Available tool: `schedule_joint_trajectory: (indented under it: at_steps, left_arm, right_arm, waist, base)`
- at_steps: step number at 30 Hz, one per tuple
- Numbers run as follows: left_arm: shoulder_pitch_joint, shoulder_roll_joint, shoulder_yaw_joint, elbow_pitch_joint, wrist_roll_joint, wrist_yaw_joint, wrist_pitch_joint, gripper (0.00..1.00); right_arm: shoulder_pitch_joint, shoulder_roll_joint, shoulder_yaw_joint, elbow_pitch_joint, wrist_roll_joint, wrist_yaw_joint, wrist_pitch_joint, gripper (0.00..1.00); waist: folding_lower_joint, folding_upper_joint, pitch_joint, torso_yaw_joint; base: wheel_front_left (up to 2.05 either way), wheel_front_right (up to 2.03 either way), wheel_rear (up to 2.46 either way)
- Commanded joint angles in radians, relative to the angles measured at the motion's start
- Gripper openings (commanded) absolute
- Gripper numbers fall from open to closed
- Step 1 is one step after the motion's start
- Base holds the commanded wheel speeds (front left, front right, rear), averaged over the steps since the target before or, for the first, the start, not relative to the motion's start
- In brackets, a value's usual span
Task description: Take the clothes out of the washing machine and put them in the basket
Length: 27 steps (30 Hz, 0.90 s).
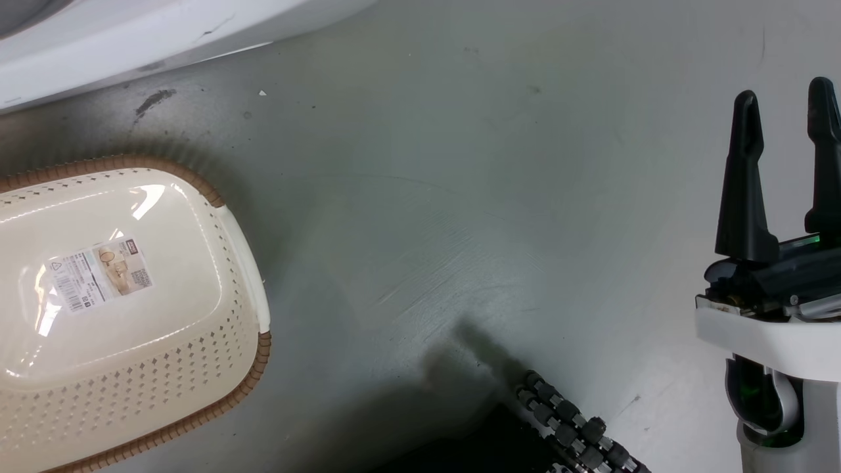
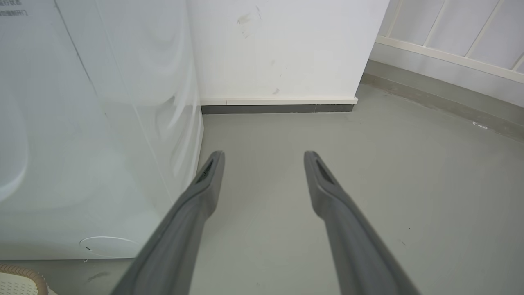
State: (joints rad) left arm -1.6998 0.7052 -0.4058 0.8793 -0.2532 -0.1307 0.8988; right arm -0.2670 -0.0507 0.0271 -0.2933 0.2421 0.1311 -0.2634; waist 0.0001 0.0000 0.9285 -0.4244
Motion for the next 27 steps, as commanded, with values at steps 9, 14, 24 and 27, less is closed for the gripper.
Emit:
schedule_joint_trajectory:
  at_steps: [9,14,24,27]
  left_arm:
    - [-0.001,0.035,-0.09,-0.003,-0.057,0.002,-0.061,0.0]
    - [0.008,0.045,-0.127,0.015,-0.086,0.002,-0.173,0.0]
    - [0.127,0.015,-0.16,0.084,-0.191,0.002,-0.491,0.0]
    - [0.182,-0.001,-0.167,0.107,-0.22,0.002,-0.611,0.0]
  right_arm:
    - [-0.027,0.001,0.0,0.002,0.011,-0.001,-0.002,1.0]
    - [-0.027,0.001,-0.006,0.007,-0.001,-0.001,-0.002,1.0]
    - [-0.008,0.001,-0.018,0.018,-0.041,-0.001,-0.002,1.0]
    - [0.001,0.001,-0.018,0.02,-0.063,-0.001,-0.002,1.0]
  waist:
    - [-0.0001,0.0,-0.003,-0.001]
    - [-0.0001,0.0,-0.035,0.006]
    - [-0.0001,0.0,-0.159,0.043]
    - [-0.0001,0.0,-0.201,0.06]
  base:
    - [0.0,0.0,0.0]
    - [0.0,0.0,0.0]
    - [0.0,0.0,0.0]
    - [0.0,0.0,0.0]
